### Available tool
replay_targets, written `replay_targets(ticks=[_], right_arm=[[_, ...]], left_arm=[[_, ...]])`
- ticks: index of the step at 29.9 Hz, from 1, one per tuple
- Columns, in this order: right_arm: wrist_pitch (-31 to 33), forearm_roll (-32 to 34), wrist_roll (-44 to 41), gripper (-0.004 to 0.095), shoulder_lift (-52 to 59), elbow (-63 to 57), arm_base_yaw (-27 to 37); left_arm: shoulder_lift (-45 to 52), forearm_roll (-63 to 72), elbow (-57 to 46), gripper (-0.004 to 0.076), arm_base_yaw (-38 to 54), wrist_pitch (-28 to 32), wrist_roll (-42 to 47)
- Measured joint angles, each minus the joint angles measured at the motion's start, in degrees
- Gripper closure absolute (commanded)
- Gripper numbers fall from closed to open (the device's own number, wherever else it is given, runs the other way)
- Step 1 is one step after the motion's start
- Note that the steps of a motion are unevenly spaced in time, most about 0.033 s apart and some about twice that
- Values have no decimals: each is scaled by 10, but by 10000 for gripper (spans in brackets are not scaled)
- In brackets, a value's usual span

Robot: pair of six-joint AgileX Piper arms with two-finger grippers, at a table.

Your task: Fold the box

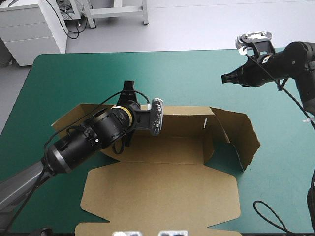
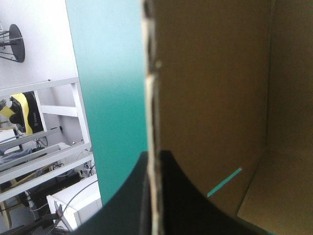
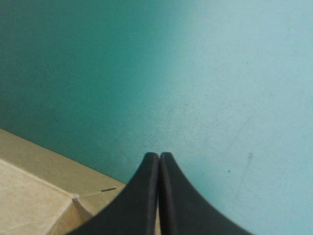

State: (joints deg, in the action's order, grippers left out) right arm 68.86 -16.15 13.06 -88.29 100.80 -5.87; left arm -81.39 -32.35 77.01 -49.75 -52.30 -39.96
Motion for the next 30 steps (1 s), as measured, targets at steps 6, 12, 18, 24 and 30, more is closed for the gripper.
replay_targets(ticks=[6,12,18,24,30], right_arm=[[0,0,0,927,0,0,0],[0,-16,0,927,0,0,0],[0,-29,0,927,-3,-1,0],[4,-49,0,926,-30,-1,0],[4,-65,-2,926,-79,-1,-1]], left_arm=[[-6,-12,0,731,0,13,1],[-6,-94,-45,731,0,49,48],[9,-203,-122,731,-1,112,163],[47,-241,-168,731,-2,133,212],[74,-254,-187,731,-1,112,234]])
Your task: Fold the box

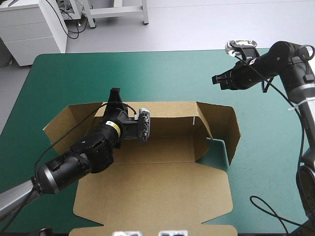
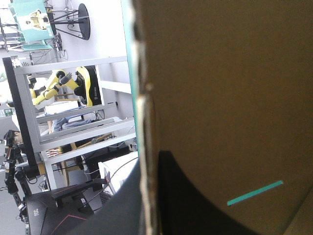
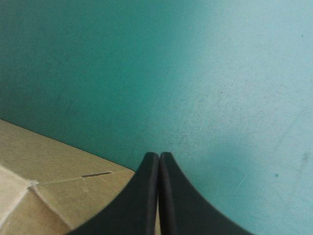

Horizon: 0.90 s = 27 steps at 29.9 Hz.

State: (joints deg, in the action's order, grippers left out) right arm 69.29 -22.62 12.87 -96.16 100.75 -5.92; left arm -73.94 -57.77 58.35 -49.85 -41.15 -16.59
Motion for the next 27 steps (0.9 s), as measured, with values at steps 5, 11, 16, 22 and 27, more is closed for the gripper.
replay_targets(ticks=[5,11,16,22,27], right_arm=[[0,10,-7,925,-26,0,-15],[0,48,-28,925,-41,0,-51],[12,61,-41,926,-54,0,-62],[17,71,-57,926,-58,0,-62],[17,62,-71,926,-58,0,-62]], left_arm=[[0,-8,-1,731,0,1,2],[-8,-15,-1,731,0,0,4],[-10,-19,-1,731,0,0,4],[-10,-19,-1,731,0,-2,-5],[-10,-19,-1,731,0,-2,-8]])
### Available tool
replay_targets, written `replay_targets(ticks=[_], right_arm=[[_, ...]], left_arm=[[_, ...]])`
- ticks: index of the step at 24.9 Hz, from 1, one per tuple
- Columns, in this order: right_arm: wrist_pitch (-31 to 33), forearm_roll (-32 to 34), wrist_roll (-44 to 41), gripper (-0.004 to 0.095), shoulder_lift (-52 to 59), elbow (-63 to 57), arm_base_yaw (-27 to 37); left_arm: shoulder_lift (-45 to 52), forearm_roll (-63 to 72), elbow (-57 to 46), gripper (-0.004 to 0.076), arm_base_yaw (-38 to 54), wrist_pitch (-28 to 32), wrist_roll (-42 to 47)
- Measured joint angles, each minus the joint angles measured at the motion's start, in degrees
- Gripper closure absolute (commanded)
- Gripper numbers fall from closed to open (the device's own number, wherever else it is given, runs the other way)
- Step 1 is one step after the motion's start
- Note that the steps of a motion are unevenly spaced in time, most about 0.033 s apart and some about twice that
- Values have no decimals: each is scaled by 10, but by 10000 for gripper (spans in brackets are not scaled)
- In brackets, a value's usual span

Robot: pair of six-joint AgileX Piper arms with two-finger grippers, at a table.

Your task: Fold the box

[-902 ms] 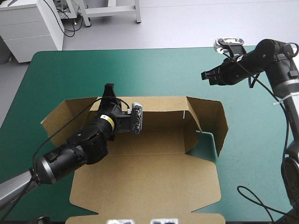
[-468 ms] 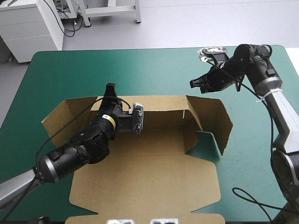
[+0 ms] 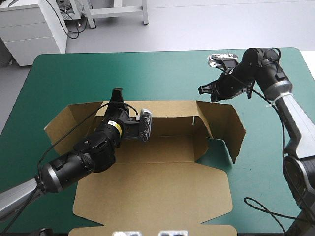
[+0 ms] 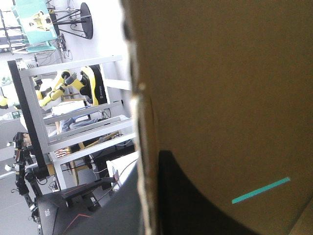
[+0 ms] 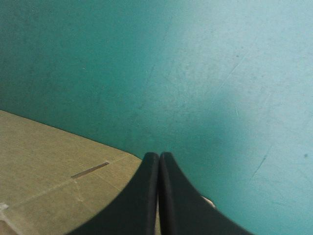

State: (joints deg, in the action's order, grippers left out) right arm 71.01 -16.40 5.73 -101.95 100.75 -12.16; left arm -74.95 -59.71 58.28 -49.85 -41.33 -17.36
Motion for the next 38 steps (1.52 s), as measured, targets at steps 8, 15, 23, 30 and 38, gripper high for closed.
replay_targets(ticks=[8,15,23,30,38], right_arm=[[0,-19,-4,925,3,0,-19],[-1,-17,-5,927,27,-44,-34],[0,-14,31,927,127,-152,-34],[-123,-75,108,927,223,-311,-34],[-274,-170,226,927,307,-472,-34]], left_arm=[[-12,-11,0,731,0,-1,-9],[-12,-12,0,731,0,-1,-10],[-12,-13,0,731,0,-1,-10],[-12,11,2,731,1,-1,-38],[-7,68,7,731,4,-3,-121]])
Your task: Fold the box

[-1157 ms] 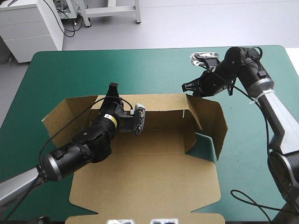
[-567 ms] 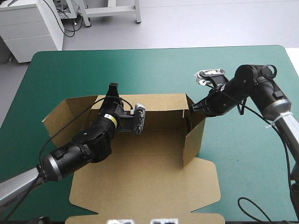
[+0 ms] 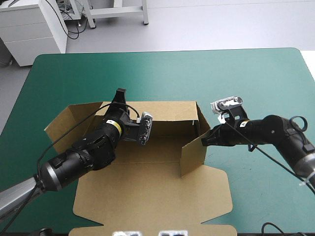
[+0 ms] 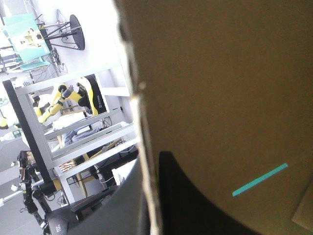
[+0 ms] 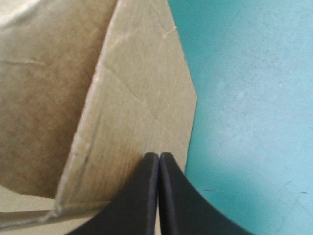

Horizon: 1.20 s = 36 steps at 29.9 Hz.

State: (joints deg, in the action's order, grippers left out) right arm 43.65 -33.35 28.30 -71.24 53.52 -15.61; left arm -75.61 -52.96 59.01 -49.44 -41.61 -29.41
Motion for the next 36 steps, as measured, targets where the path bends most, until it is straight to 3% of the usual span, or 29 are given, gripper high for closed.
replay_targets(ticks=[7,13,15,20,22,32,36], right_arm=[[-77,-136,151,927,23,-87,0],[-78,-168,218,882,23,-98,0],[-72,-169,231,794,24,-98,0],[-36,-169,269,411,24,-99,0],[-30,-165,274,344,25,-99,0],[21,-161,287,334,46,-99,0],[17,-193,316,293,46,-99,0]], left_arm=[[1,13,1,731,1,0,-15],[4,53,6,731,1,-5,-79],[7,66,6,731,2,-7,-94],[7,72,7,731,2,-7,-105],[7,73,7,731,3,-7,-105],[-6,70,9,731,4,-8,-113],[-6,78,12,731,4,-10,-123]])
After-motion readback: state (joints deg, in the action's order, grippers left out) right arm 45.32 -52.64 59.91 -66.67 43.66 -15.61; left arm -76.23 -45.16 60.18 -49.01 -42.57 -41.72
